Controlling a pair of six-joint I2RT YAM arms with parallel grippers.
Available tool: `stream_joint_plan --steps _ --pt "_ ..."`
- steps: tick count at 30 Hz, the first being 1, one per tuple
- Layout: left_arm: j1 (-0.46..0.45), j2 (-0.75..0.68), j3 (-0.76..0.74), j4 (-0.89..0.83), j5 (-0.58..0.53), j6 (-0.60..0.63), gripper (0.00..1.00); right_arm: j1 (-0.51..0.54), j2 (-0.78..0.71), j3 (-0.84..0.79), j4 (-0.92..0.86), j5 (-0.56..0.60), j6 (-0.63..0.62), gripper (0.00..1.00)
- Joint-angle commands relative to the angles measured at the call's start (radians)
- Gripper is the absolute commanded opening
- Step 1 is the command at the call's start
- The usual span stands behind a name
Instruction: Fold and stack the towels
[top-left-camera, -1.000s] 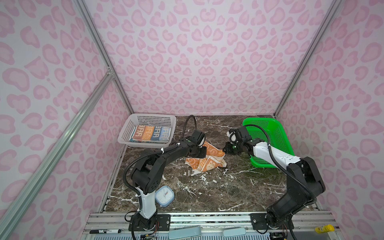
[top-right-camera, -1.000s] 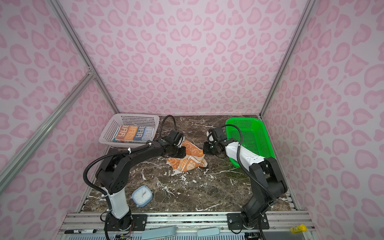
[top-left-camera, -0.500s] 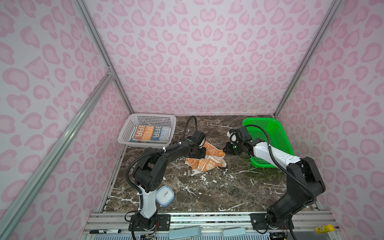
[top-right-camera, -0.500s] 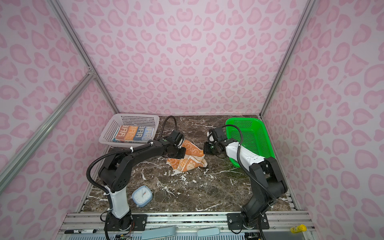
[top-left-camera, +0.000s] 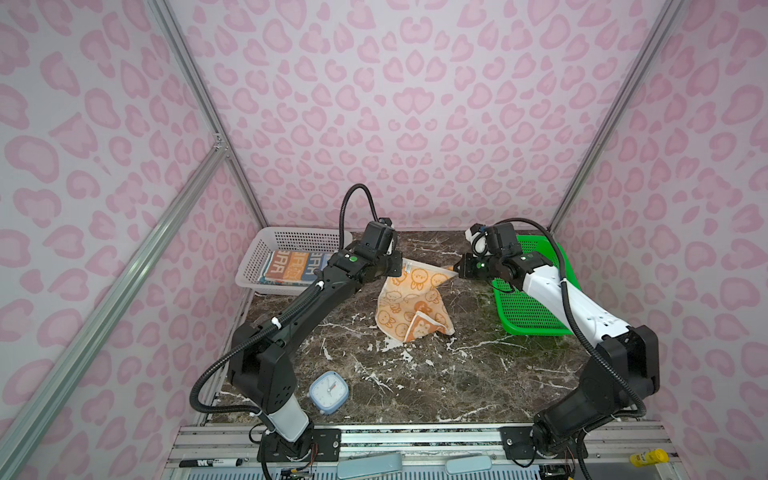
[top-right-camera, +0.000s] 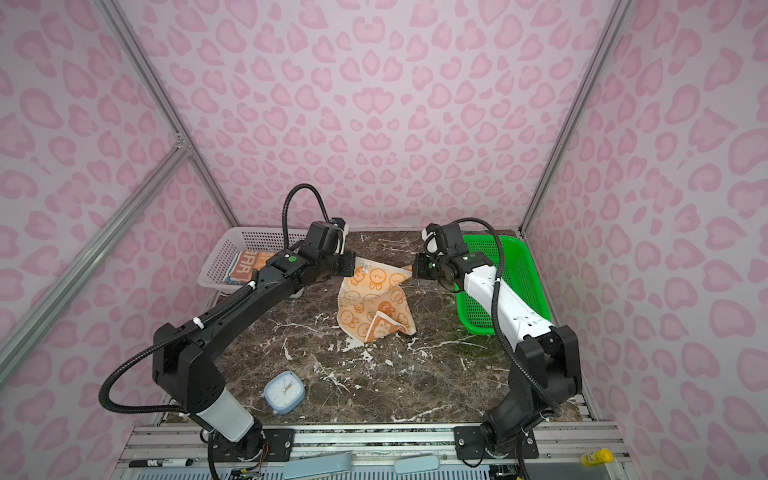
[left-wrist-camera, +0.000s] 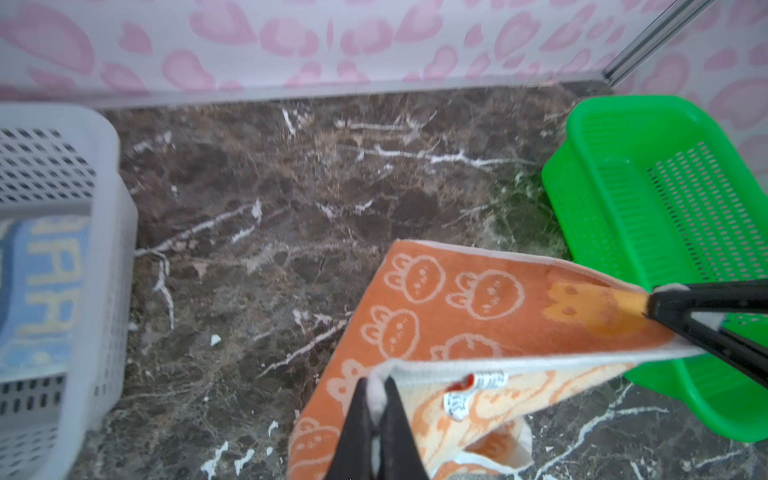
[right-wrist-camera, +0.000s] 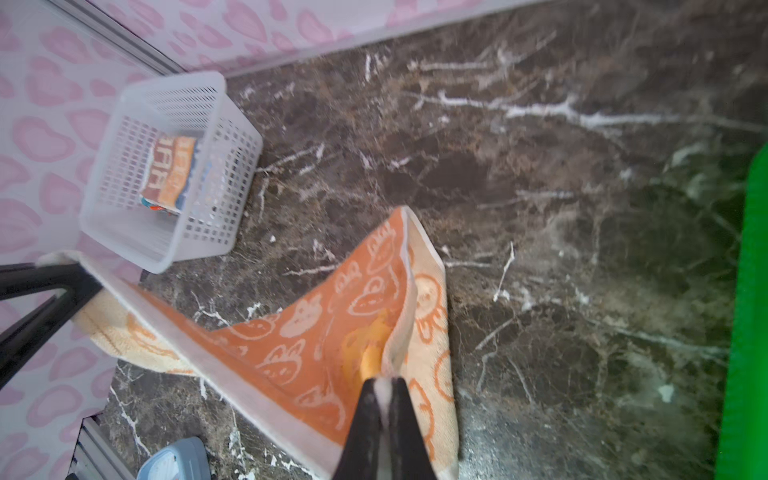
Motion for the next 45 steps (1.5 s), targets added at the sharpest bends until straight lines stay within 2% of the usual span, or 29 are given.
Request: stream_joint_plan --steps 1,6,10,17,21,24,29,33,40,45 --pt "0.003 -0.049 0.080 -0.017 -0.065 0.056 0.03 -0.007 -0.006 0.150 -0.121 0.022 -0.054 0.00" --pt "0.003 -0.162 0.151 0.008 -0.046 0.077 0.03 -0.003 -0.082 0.307 -0.187 0.021 -0.075 0.00" --pt "0.003 -0.267 0.156 0.026 0.029 0.078 0.03 0.029 -0.201 0.302 -0.164 0.027 -0.088 0.00" --pt "-0.036 -0.446 0.125 0.011 0.128 0.020 0.03 0.154 -0.373 0.344 -0.226 0.091 -0.148 0.00" --pt "-0.043 -0.514 0.134 0.004 0.156 -0.044 0.03 0.202 -0.405 0.441 -0.280 0.074 -0.156 0.00" --pt "-0.040 -0.525 0.159 -0.002 0.127 -0.076 0.03 0.204 -0.382 0.514 -0.326 0.077 -0.140 0.00" --pt "0.004 -0.455 0.183 -0.032 0.042 -0.052 0.03 0.172 -0.264 0.557 -0.402 0.130 -0.120 0.00" --pt "0.072 -0.336 0.180 -0.041 0.037 -0.032 0.03 0.098 -0.160 0.501 -0.390 0.084 -0.079 0.00" --pt "0.195 -0.044 0.153 0.016 0.082 -0.028 0.03 0.009 0.089 0.439 -0.314 0.059 -0.088 0.00" --pt "0.249 0.201 0.286 -0.001 0.110 -0.028 0.03 -0.036 0.286 0.463 -0.257 0.007 -0.092 0.00"
